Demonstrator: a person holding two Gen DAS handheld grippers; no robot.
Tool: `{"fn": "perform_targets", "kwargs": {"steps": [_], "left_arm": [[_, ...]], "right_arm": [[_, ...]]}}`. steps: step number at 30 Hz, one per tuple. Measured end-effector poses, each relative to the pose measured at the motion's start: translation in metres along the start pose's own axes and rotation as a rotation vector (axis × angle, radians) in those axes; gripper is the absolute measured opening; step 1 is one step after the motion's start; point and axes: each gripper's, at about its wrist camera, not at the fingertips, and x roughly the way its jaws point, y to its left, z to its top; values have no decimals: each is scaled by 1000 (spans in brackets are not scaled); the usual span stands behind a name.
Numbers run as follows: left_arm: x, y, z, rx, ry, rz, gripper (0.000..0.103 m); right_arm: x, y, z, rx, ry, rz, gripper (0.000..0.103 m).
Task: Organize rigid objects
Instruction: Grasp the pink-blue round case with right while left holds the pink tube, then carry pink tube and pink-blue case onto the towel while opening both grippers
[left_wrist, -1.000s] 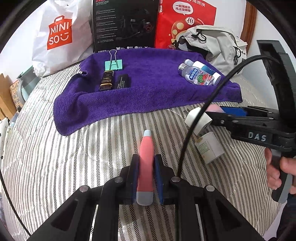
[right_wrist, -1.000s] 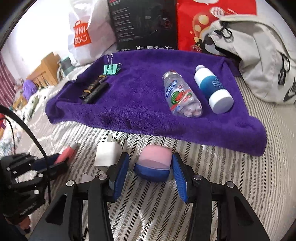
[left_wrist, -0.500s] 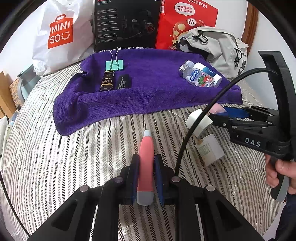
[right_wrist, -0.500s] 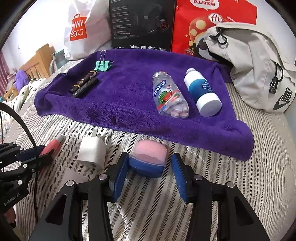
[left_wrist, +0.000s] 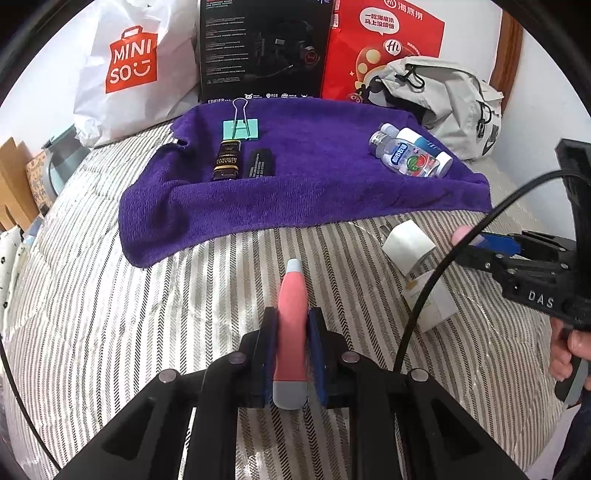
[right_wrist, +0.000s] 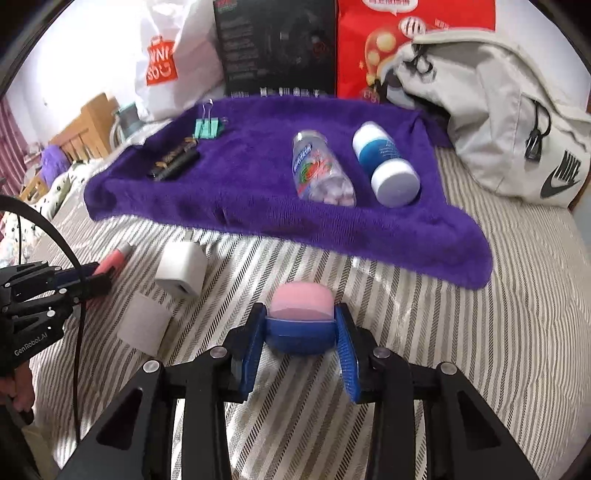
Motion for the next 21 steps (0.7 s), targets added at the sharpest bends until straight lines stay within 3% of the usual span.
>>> {"fn": "perform_targets", "kwargs": {"steps": [4, 9, 21], "left_arm": [[2, -6, 1, 16, -10, 21, 17], [-2, 9, 0, -53, -5, -58, 17], [-24, 8, 22, -55, -44, -60, 17]], "right_arm": [[1, 5, -1, -27, -5, -29, 37], [-7, -5, 0, -2, 1, 45, 37], [-38, -14, 10, -2, -53, 94, 37]]}}
